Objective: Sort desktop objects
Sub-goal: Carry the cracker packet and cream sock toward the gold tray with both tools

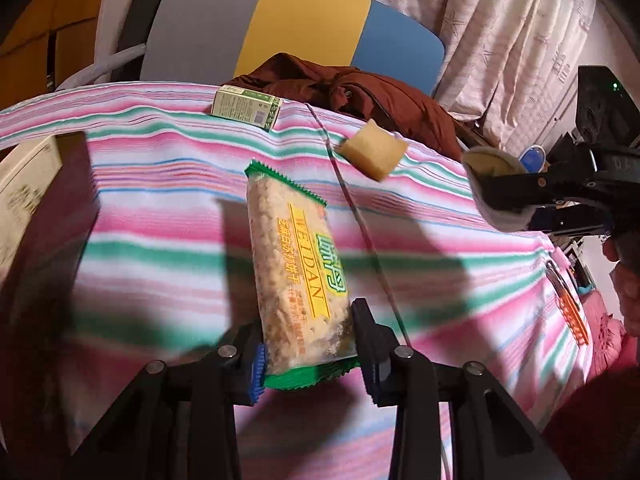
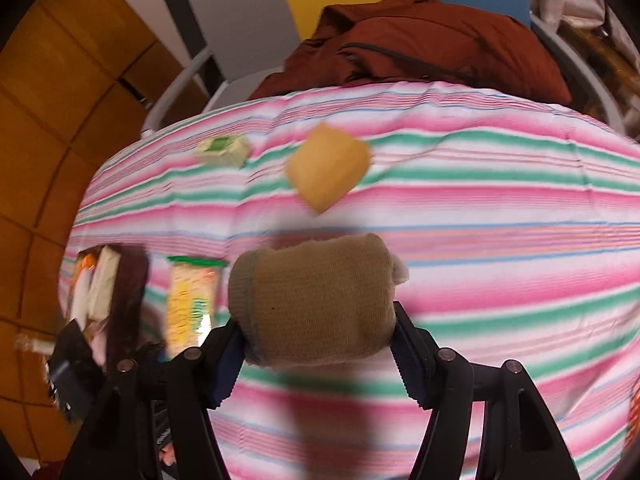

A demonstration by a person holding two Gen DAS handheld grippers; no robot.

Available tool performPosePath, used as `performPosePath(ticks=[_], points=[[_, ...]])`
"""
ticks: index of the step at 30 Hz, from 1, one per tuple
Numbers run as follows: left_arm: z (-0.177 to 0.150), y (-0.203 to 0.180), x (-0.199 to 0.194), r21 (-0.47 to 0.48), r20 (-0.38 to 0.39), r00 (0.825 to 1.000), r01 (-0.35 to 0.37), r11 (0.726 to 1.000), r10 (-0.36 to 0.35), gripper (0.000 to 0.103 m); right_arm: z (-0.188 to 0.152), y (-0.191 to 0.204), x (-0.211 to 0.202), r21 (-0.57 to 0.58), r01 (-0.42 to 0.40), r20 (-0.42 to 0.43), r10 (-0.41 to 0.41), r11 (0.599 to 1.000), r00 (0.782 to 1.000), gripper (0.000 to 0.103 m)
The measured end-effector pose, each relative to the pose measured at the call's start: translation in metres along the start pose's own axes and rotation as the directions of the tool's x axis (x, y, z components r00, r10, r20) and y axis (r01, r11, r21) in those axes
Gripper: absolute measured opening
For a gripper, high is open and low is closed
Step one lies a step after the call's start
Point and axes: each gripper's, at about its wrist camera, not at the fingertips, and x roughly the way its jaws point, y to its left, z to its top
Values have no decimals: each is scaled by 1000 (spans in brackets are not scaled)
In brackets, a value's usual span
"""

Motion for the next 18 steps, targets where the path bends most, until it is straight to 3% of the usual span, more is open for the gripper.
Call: performPosePath(ticks=[5, 10, 14, 18], points=[[-18, 5, -40, -17, 18, 996, 89, 996, -89, 19, -26, 26, -4, -11, -38, 8, 38, 999, 999, 66], [-29, 6, -81, 60, 70, 989, 127, 990, -131, 18, -42, 58, -3, -68, -31, 22, 32, 997, 999, 66], [-33, 16, -75, 36, 21, 989, 143, 989, -144, 19, -46, 65, 5, -39, -42, 18, 43, 998, 999, 66], [-33, 11, -65, 64, -2, 993, 115, 991, -115, 19, -48, 60, 8, -14, -11, 11, 11, 1000, 1000, 66]])
